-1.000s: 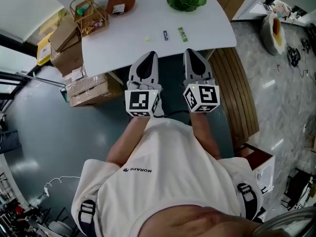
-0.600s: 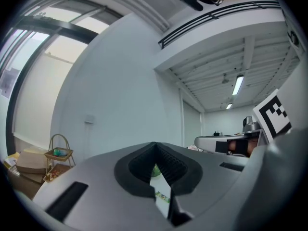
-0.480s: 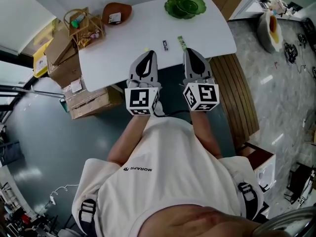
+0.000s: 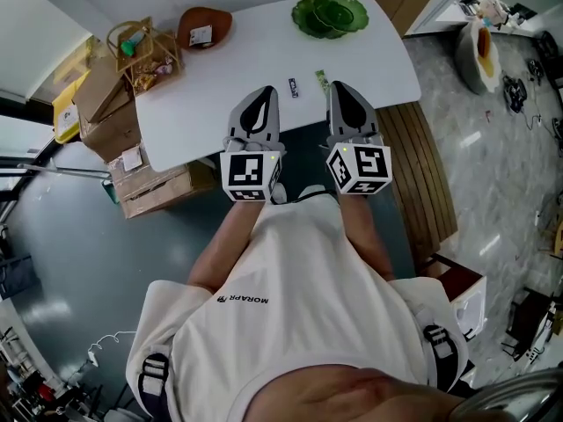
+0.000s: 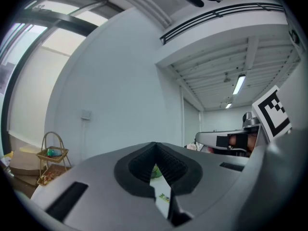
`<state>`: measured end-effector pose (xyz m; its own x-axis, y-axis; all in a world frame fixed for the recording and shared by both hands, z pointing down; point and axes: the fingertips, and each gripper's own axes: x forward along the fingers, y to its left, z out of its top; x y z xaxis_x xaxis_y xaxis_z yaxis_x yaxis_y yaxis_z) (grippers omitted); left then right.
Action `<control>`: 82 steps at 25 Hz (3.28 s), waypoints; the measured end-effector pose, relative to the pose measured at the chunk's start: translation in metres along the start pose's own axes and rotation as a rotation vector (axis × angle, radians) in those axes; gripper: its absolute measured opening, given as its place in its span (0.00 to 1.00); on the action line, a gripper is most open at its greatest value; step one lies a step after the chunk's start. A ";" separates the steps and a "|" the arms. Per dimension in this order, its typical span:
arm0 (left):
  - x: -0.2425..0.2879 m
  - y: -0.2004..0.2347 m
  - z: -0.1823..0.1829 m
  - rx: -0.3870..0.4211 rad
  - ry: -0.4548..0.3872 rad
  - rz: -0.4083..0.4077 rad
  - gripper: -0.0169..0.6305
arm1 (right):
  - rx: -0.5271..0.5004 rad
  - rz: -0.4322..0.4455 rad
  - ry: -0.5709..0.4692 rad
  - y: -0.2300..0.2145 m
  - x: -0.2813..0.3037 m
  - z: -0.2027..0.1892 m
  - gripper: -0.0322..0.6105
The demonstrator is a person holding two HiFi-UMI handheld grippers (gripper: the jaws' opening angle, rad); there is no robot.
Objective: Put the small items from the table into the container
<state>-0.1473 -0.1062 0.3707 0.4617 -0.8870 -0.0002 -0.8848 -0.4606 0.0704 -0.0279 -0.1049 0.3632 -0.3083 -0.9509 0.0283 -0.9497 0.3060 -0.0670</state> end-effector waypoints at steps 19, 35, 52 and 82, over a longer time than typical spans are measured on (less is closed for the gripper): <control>0.075 0.003 -0.026 0.050 0.100 0.080 0.03 | 0.020 0.097 0.032 -0.060 0.056 -0.012 0.06; 0.094 0.024 -0.110 0.121 0.329 0.087 0.03 | 0.036 0.142 0.086 -0.072 0.067 -0.040 0.06; 0.105 0.041 -0.196 0.323 0.620 -0.043 0.13 | 0.050 0.120 0.112 -0.088 0.069 -0.051 0.06; 0.102 0.062 -0.345 0.929 1.050 -0.665 0.22 | 0.033 0.077 0.139 -0.104 0.073 -0.064 0.06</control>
<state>-0.1336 -0.2139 0.7196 0.2563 -0.2846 0.9237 -0.0530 -0.9584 -0.2805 0.0447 -0.2027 0.4356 -0.3865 -0.9083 0.1597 -0.9215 0.3734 -0.1065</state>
